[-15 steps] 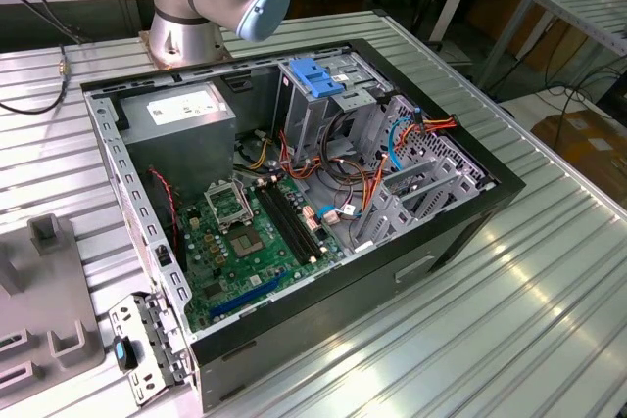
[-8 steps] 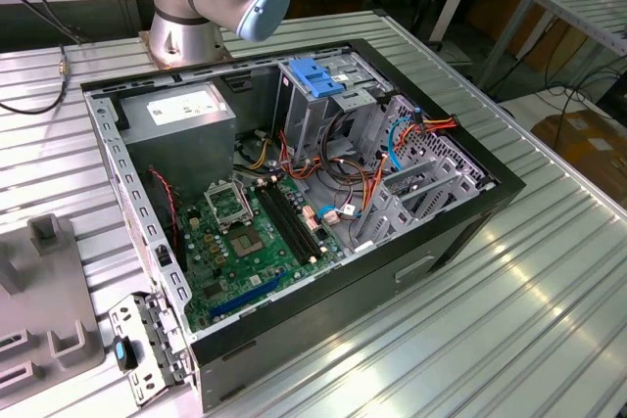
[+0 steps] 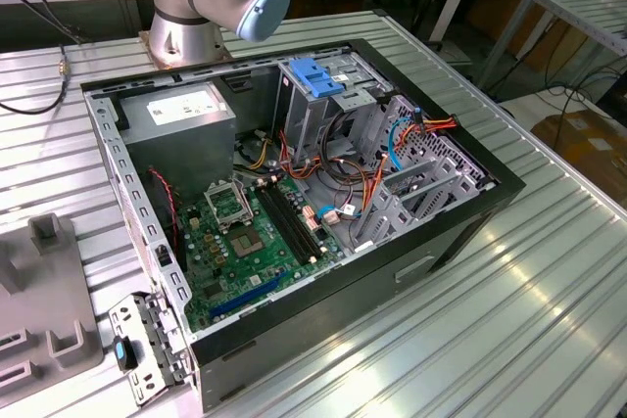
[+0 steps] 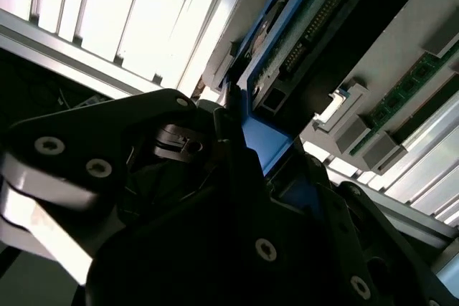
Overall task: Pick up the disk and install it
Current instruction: 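Pick up the disk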
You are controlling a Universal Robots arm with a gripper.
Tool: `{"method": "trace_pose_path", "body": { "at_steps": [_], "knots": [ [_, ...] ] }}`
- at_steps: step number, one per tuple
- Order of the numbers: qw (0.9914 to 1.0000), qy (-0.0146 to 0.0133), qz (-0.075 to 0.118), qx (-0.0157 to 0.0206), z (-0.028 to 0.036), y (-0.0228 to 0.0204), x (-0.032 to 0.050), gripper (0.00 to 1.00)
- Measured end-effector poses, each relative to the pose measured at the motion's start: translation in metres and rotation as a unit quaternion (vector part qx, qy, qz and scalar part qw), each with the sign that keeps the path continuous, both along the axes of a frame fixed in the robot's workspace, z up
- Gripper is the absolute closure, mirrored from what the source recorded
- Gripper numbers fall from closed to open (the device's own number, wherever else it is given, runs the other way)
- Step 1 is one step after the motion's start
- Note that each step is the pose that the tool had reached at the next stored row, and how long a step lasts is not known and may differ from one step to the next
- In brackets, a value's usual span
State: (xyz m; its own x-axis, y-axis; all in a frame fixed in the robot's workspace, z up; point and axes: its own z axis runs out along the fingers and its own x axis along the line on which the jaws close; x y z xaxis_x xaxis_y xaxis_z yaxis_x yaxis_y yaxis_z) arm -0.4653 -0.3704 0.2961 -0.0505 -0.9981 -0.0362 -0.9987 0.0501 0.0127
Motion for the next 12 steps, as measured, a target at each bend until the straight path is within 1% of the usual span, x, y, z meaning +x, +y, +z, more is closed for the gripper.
{"method": "trace_pose_path", "body": {
  "at_steps": [12],
  "knots": [
    [1.0,0.0,0.0,0.0,-0.0002,0.0,0.0,0.63]
  ]
}}
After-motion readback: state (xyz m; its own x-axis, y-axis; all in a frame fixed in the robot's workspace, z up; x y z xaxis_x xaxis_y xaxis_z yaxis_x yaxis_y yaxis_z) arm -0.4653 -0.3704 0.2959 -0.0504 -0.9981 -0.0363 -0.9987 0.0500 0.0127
